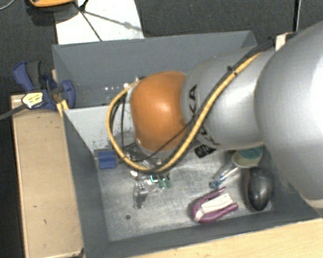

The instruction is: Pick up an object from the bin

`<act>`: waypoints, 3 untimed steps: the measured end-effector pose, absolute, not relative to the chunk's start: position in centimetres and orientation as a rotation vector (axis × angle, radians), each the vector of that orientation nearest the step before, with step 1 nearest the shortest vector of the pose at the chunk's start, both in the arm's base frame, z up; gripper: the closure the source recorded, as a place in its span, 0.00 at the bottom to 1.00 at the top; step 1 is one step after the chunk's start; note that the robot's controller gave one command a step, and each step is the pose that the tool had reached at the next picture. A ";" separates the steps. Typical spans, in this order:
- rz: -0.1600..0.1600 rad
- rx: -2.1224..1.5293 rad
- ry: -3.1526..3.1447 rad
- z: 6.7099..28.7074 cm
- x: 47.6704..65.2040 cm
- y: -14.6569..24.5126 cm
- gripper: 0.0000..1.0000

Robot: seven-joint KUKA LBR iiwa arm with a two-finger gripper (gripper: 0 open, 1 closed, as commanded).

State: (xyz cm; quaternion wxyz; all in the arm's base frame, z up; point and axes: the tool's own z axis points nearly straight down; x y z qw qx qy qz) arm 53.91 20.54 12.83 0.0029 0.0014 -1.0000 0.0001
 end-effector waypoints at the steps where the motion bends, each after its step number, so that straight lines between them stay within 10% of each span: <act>1: -0.005 -0.064 -3.147 7.1 56.0 14.9 0.00; 2: -0.006 -0.065 -3.150 7.3 56.1 15.1 1.00; 3: -0.005 -0.013 -3.152 20.2 56.3 15.6 1.00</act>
Offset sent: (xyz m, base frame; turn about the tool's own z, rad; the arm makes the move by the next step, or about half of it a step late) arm 0.0189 -0.0547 -0.0583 0.0381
